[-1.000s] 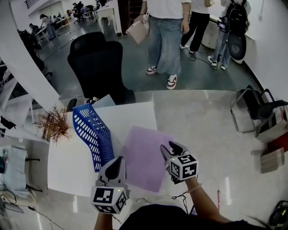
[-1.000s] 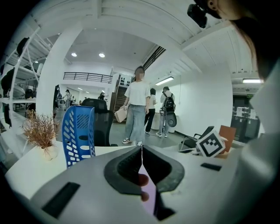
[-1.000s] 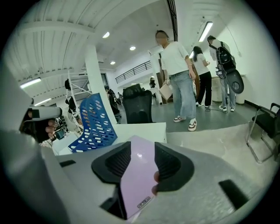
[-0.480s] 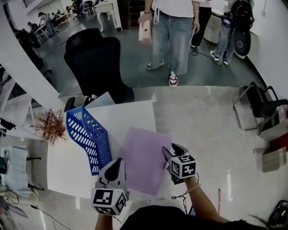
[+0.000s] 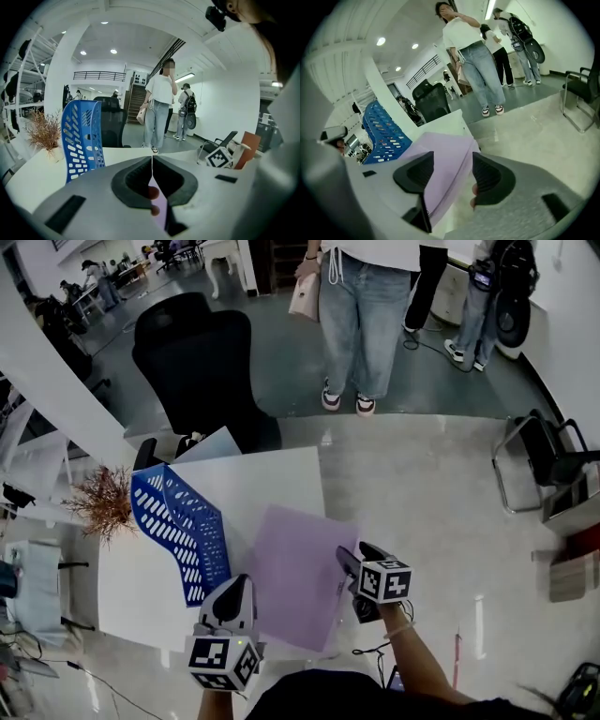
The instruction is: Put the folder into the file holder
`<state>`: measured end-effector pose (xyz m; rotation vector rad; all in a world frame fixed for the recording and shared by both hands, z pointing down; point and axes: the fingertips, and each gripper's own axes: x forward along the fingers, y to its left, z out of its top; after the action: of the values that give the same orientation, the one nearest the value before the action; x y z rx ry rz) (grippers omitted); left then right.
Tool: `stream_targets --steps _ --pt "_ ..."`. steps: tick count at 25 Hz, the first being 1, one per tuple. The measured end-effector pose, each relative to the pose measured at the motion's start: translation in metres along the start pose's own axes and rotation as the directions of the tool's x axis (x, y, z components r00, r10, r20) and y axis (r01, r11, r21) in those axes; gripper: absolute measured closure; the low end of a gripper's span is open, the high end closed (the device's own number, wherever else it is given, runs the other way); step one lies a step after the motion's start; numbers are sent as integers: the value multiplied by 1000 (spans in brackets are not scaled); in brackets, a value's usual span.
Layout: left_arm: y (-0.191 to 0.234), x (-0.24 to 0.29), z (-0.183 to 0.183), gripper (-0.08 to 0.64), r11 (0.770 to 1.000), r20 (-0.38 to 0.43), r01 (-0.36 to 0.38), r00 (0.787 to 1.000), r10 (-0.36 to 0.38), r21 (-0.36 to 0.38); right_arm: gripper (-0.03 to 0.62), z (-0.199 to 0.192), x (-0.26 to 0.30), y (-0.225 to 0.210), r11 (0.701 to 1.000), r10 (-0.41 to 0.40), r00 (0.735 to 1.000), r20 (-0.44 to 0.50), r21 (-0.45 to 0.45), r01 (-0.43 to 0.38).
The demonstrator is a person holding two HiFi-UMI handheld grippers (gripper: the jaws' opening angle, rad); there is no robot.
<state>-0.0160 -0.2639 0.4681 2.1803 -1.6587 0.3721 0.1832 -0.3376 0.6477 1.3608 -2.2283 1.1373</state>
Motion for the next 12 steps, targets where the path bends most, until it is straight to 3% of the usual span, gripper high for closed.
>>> stream_targets --steps 4,8,12 --pt "1 3 -3 554 1000 -16 -11 1000 11 3 342 -6 7 -6 988 78 997 -1 131 -78" --pt "3 5 -3 554 1000 -23 -21 1000 21 11 319 -11 13 -5 939 185 982 32 290 -186" --pt "-3 7 -6 554 1000 -45 -13 999 14 13 302 -16 22 -5 903 241 970 37 358 -238"
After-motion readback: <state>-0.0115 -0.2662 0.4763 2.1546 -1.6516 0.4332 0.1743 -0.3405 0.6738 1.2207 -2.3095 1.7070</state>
